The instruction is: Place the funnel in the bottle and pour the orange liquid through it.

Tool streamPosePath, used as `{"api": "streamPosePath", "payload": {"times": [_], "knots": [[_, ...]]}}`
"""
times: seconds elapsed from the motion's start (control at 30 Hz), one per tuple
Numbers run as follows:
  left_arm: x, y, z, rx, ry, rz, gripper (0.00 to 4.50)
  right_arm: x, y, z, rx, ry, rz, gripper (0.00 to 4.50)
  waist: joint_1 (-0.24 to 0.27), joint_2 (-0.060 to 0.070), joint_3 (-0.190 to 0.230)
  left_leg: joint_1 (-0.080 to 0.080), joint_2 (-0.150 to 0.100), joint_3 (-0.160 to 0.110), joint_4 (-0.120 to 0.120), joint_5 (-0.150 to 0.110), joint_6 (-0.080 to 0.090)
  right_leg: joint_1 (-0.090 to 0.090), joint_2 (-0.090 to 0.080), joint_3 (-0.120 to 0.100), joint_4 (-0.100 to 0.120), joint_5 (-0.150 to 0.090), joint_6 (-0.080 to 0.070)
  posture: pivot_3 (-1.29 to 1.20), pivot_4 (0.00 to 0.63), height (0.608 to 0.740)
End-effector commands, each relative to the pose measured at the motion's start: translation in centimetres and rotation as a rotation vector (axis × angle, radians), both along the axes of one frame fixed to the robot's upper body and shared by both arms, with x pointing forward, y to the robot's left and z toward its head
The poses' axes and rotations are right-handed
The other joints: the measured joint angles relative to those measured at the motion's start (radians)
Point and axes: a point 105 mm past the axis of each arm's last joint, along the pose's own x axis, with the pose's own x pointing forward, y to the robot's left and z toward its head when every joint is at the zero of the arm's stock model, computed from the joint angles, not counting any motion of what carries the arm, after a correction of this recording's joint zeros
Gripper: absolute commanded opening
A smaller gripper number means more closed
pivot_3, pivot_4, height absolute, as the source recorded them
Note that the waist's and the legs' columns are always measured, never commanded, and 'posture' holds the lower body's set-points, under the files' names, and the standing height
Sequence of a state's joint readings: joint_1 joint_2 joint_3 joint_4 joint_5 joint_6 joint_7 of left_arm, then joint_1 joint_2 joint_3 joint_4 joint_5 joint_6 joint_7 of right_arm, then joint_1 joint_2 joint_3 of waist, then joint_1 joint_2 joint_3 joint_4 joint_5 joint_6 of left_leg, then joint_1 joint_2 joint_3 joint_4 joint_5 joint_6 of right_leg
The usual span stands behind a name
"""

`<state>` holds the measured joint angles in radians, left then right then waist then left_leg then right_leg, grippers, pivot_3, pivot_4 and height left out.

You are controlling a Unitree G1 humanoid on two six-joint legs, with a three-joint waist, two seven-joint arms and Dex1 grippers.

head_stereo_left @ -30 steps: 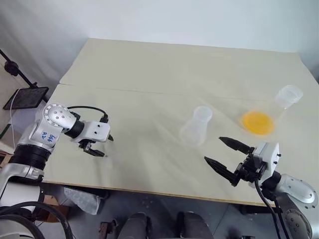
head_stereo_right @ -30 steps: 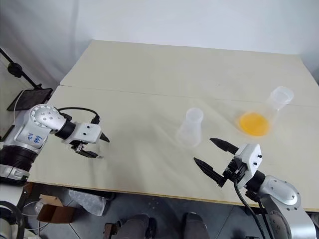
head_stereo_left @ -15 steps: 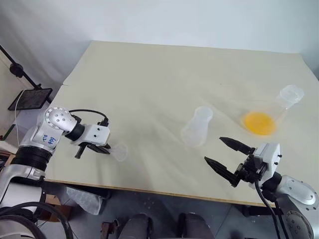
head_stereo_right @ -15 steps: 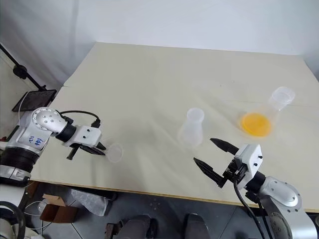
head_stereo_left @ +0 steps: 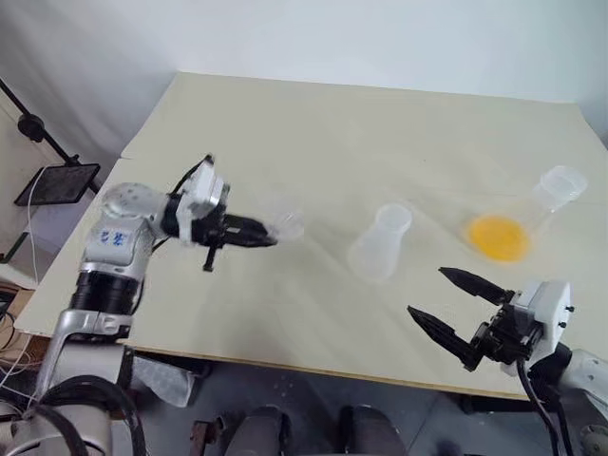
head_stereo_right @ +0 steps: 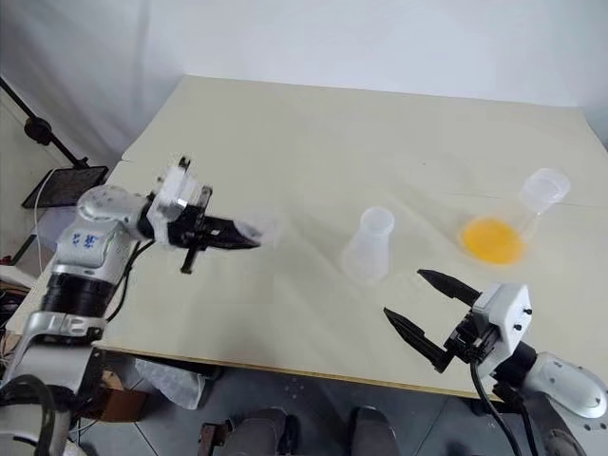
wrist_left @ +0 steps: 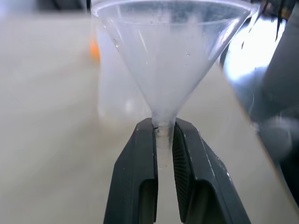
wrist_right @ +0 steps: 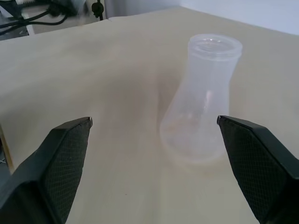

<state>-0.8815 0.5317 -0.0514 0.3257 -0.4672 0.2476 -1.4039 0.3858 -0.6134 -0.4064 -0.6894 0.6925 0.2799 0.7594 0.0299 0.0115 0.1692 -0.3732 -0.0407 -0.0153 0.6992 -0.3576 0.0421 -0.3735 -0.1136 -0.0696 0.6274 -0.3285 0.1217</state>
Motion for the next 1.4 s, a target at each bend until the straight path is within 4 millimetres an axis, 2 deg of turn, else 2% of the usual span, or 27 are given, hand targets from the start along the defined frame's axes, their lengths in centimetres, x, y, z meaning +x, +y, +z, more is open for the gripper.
{"api": "streamPosePath", "payload": {"times": [0.03,0.17,0.27,0.37,0.63,1.27,1.33,1.4], "knots": [[0.4,-3.5,3.6,-0.169,-0.028,-0.029,0.15,-0.7,0.1,1.4,0.000,-0.051,-0.018,4.50,-0.002,-0.001,0.001,0.000,0.000,0.000,0.000,0.000,0.000,0.000,0.001,0.000,0.000,0.000,0.000,0.00,0.150,0.740],[1.4,-8.5,3.3,-0.183,-0.061,-0.057,0.15,-0.8,0.3,1.5,0.009,-0.063,-0.047,4.50,-0.005,-0.002,0.001,0.001,-0.001,0.003,-0.001,0.000,0.000,0.000,0.003,0.000,0.000,0.000,0.001,0.00,0.150,0.740],[2.2,-10.6,3.0,-0.205,-0.062,-0.042,0.15,-0.9,0.5,1.6,0.015,-0.073,-0.060,4.50,-0.007,-0.003,0.002,0.002,0.000,0.008,-0.001,0.000,0.000,-0.001,0.004,0.000,-0.001,0.000,0.002,0.00,0.150,0.740],[2.3,-12.2,1.8,-0.194,-0.047,-0.051,0.15,-1.1,0.6,1.7,0.018,-0.081,-0.076,4.50,-0.006,-0.003,0.002,0.002,0.001,0.010,-0.002,0.000,0.000,-0.002,0.005,-0.001,-0.001,-0.001,0.003,0.00,0.150,0.740],[2.4,-12.6,0.3,-0.187,-0.022,-0.049,0.15,-1.5,0.2,1.4,0.022,-0.087,-0.126,4.50,-0.003,-0.004,0.002,0.002,0.000,0.010,-0.001,0.000,0.000,-0.002,0.004,0.001,-0.001,-0.001,0.003,0.00,0.150,0.740],[2.5,-13.8,-1.8,-0.175,0.075,-0.044,0.15,-0.9,0.5,1.5,0.031,-0.107,-0.134,4.50,-0.003,-0.004,0.002,0.002,0.000,0.010,-0.002,0.000,0.000,-0.002,0.004,0.005,-0.001,-0.001,0.003,0.00,0.150,0.740],[2.6,-13.7,-2.1,-0.167,0.084,-0.035,0.89,-0.9,0.5,1.5,0.030,-0.108,-0.135,4.50,-0.003,-0.004,0.002,0.002,0.000,0.010,-0.002,0.000,0.000,-0.002,0.004,0.005,-0.001,-0.001,0.003,0.00,0.150,0.740],[2.7,-13.6,-2.4,-0.160,0.079,-0.029,1.44,-0.9,0.5,1.5,0.031,-0.108,-0.137,4.50,-0.003,-0.004,0.002,0.002,0.000,0.010,-0.002,0.000,0.000,-0.002,0.004,0.005,-0.001,-0.001,0.003,0.00,0.150,0.740]]}}
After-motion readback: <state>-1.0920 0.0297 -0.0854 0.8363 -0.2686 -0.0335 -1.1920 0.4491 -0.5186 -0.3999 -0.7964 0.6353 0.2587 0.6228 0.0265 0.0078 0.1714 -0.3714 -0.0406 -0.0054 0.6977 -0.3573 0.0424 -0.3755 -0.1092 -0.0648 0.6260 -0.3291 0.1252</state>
